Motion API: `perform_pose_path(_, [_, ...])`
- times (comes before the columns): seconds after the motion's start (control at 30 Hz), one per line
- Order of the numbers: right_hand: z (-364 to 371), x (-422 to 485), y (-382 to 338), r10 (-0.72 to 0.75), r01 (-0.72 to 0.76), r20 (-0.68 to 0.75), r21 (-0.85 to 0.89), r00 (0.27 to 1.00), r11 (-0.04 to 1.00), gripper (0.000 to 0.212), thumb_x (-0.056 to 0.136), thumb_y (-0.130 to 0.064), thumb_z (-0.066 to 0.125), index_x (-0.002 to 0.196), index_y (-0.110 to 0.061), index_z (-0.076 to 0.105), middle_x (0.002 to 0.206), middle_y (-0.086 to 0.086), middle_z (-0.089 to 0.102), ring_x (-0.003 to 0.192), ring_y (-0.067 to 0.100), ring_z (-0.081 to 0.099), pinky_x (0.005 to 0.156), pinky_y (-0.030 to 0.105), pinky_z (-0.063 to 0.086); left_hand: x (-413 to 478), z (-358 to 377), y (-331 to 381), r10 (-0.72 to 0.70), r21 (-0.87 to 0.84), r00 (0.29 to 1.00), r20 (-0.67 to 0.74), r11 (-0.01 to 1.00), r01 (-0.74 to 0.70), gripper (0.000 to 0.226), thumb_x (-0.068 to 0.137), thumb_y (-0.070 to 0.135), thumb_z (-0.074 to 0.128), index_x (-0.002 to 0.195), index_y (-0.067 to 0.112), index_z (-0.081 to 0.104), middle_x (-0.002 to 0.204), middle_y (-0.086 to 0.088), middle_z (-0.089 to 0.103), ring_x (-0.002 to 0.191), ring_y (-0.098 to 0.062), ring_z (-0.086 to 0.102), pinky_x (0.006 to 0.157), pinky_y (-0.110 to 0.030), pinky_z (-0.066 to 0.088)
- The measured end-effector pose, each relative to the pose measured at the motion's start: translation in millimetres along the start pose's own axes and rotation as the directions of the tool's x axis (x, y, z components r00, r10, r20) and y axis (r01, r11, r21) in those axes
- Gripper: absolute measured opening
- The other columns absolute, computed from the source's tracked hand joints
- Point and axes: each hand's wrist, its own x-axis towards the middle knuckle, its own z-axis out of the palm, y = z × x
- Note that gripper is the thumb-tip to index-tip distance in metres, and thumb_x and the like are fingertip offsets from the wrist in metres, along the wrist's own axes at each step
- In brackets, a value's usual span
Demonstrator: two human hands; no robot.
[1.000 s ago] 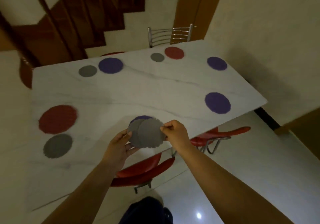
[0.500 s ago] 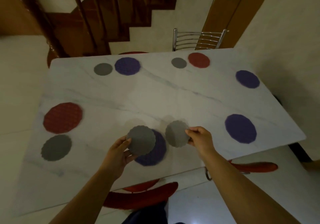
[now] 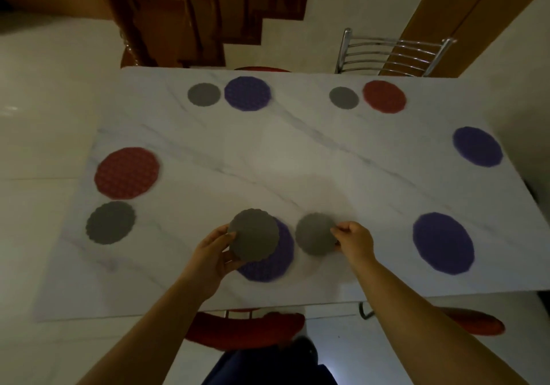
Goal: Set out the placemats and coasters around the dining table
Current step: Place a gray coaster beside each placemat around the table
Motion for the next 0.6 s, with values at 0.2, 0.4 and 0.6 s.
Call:
perform_pose_path(0.2, [-7.2,-6.1,-14.1,-0.064,0.070,0.038,-0.195,0.997,0.978,0.041,0.089,-0.016,0.052,0.129,-0.015,0.050,0.131,0.008,0.056,0.115,0.028,0.054,0.093,0.034,0.043,0.4,10.9,2.6,0.008,-0.018,1.000,0.001,1.000,-0.008,0.018,0.095,0.012,0.051,0.108,0.010,0.064,0.106,-0.010,0.071,0.090,-0.028,0.071,0.061,-0.035,0.060])
perform_pose_path(0.4, [2.8,-39.7,-52.4,-0.231,0.253,0.273,-0.046,0.934,0.966,0.035,0.092,-0.029,0.054,0.123,-0.014,0.057,0.123,0.008,0.062,0.107,0.022,0.059,0.092,0.032,0.046,8.2,33.6,5.2,0.014,-0.017,0.997,0.073,1.000,-0.012,0.016,0.095,0.010,0.049,0.103,0.009,0.063,0.096,-0.007,0.076,0.086,-0.026,0.073,0.060,-0.036,0.061])
perform_pose_path(0.6, [-1.1,-42.8,-57.3,-0.298,0.348,0.340,-0.094,0.892,0.933,0.051,0.091,-0.032,0.056,0.137,-0.014,0.044,0.134,0.008,0.054,0.119,0.022,0.053,0.094,0.026,0.040,15.8,74.8,-8.6,0.032,0.011,0.991,0.127,0.999,-0.034,0.019,0.097,0.008,0.046,0.108,0.009,0.062,0.097,-0.011,0.076,0.086,-0.027,0.073,0.064,-0.037,0.061])
